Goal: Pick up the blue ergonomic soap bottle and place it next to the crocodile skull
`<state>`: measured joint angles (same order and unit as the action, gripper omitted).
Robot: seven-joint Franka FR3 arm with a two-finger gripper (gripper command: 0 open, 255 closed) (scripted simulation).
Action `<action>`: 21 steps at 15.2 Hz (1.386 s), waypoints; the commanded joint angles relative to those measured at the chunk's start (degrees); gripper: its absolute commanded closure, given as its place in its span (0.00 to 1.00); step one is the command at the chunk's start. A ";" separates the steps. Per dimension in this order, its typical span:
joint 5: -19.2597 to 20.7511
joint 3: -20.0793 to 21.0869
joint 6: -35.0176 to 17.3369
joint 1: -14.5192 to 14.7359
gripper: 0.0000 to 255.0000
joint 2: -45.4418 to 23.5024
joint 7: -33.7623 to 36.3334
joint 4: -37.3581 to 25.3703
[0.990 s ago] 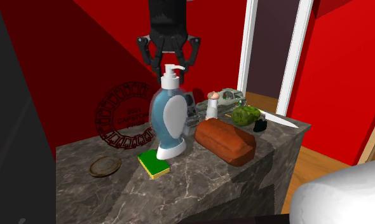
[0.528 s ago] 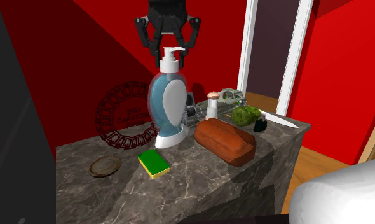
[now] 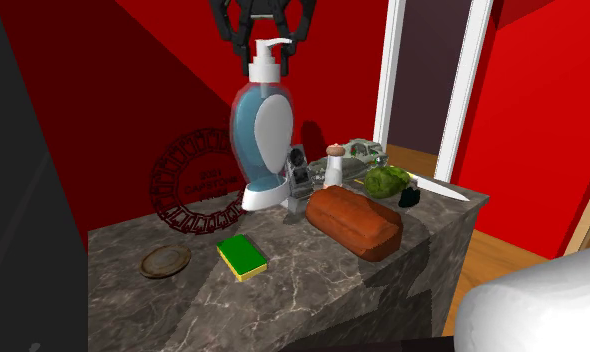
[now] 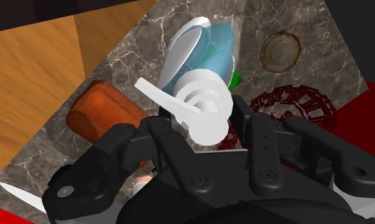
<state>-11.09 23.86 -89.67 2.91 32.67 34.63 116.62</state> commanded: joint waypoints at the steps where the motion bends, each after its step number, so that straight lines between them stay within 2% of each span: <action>1: 0.23 -0.16 1.54 -0.15 1.00 -0.47 0.10 -1.99; 15: 1.89 -0.25 11.90 -1.28 1.00 -5.65 1.36 -17.38; 21: 4.30 -3.78 9.13 -3.14 1.00 -9.02 -4.25 -17.30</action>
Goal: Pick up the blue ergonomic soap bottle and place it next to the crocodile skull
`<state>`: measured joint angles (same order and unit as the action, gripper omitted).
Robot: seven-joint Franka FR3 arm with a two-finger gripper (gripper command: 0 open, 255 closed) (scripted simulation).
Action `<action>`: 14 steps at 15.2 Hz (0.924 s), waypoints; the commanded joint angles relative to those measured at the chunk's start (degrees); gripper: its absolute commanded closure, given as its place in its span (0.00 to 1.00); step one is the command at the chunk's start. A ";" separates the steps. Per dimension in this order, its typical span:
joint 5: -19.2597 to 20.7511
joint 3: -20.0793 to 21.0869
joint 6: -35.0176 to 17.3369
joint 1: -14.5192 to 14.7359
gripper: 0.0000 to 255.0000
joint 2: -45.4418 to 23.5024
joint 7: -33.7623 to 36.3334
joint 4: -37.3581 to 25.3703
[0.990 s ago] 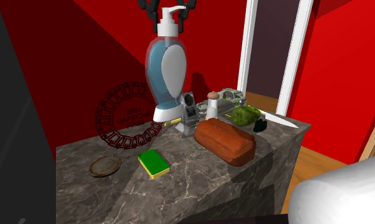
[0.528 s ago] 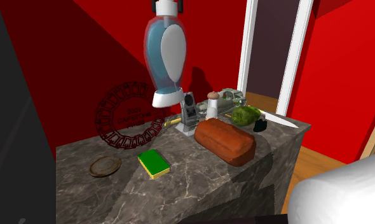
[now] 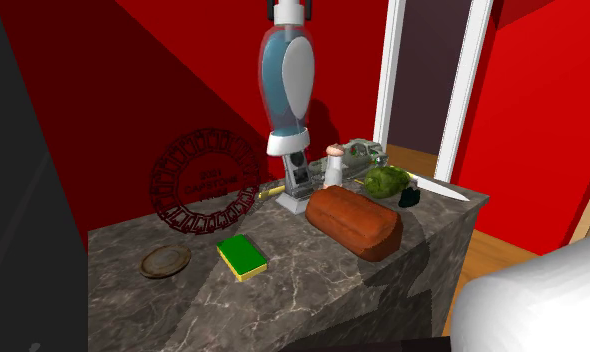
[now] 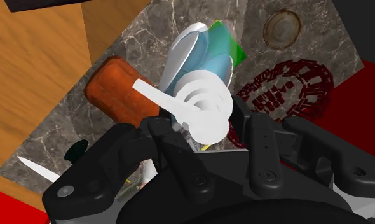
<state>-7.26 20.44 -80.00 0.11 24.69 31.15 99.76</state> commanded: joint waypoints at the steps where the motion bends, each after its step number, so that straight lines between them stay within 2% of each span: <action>1: 0.92 -1.02 -1.15 -0.72 1.00 -1.84 -1.83 -0.52; 8: 3.86 -5.08 -4.96 -3.50 1.00 -8.75 -8.67 -3.03; 14: 5.97 -7.92 -7.28 -5.84 1.00 -16.52 -13.79 -8.17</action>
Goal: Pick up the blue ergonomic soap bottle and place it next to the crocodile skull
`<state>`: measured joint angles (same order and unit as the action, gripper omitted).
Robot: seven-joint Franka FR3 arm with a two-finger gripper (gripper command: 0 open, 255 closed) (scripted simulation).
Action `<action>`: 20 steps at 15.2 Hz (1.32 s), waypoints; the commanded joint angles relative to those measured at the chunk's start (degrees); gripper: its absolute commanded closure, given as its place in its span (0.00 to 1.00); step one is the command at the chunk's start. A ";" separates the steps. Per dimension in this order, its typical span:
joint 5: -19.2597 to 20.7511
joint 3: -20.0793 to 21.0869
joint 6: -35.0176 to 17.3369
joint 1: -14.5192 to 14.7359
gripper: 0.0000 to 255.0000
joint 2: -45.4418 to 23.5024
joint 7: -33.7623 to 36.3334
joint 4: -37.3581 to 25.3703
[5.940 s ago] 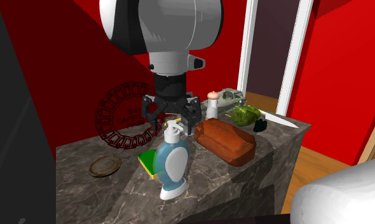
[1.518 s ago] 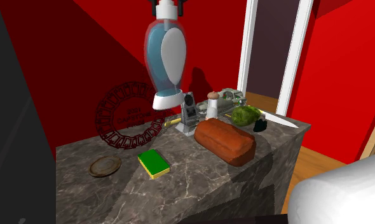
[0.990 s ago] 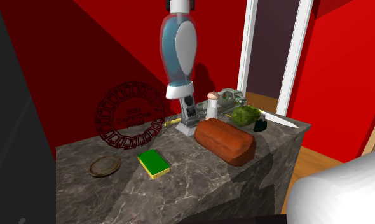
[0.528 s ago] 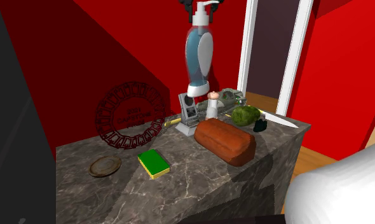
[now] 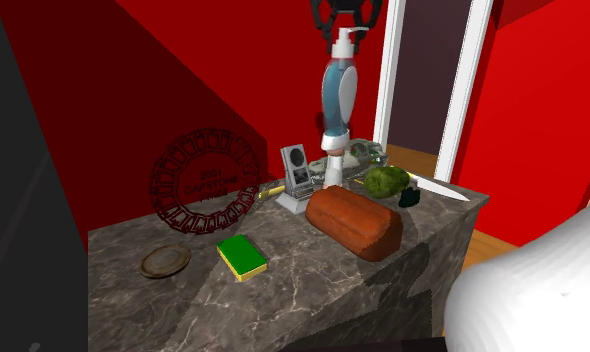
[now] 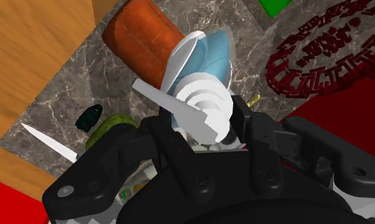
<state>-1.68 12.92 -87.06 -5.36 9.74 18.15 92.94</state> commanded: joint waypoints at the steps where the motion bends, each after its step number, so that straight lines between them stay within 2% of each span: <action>1: 0.70 -0.83 -0.48 -0.75 1.00 -3.02 -1.59 -2.50; 10: 3.07 -3.93 -0.54 -3.87 1.00 -18.52 -8.11 -17.71; 13: 3.74 -4.74 0.82 -4.71 1.00 -25.06 -10.06 -25.56; 16: 4.45 -5.44 3.60 -5.36 1.00 -33.14 -11.97 -36.40; 20: 4.14 -5.45 -0.91 -5.76 1.00 -30.82 -12.02 -29.58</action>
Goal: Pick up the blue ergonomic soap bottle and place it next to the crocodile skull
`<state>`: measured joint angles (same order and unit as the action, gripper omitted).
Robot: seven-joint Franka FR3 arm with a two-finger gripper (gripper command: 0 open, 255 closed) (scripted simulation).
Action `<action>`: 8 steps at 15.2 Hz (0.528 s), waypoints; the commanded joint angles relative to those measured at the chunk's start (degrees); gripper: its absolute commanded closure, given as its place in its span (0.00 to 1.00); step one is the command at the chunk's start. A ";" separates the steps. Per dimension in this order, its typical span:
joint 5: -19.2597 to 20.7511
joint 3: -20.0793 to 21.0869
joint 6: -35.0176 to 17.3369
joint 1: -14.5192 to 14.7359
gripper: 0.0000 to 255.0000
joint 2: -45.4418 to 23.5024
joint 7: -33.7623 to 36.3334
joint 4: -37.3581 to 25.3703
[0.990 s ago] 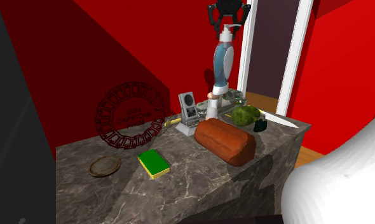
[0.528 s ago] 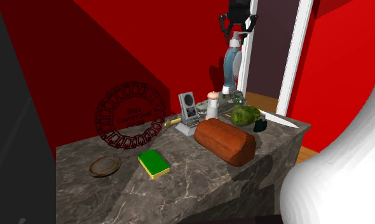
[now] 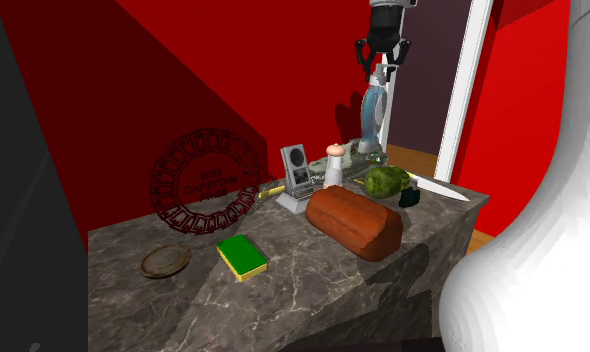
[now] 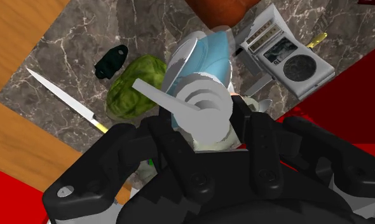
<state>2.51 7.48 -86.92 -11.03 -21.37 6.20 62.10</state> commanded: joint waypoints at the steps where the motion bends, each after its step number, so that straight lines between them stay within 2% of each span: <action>1: -0.11 -0.01 -2.08 -0.18 1.00 0.75 -0.07 2.75; 8: -0.41 -0.04 -8.70 -0.58 1.00 2.99 -0.14 11.60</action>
<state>2.10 7.46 -94.72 -11.56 -18.35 6.11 72.90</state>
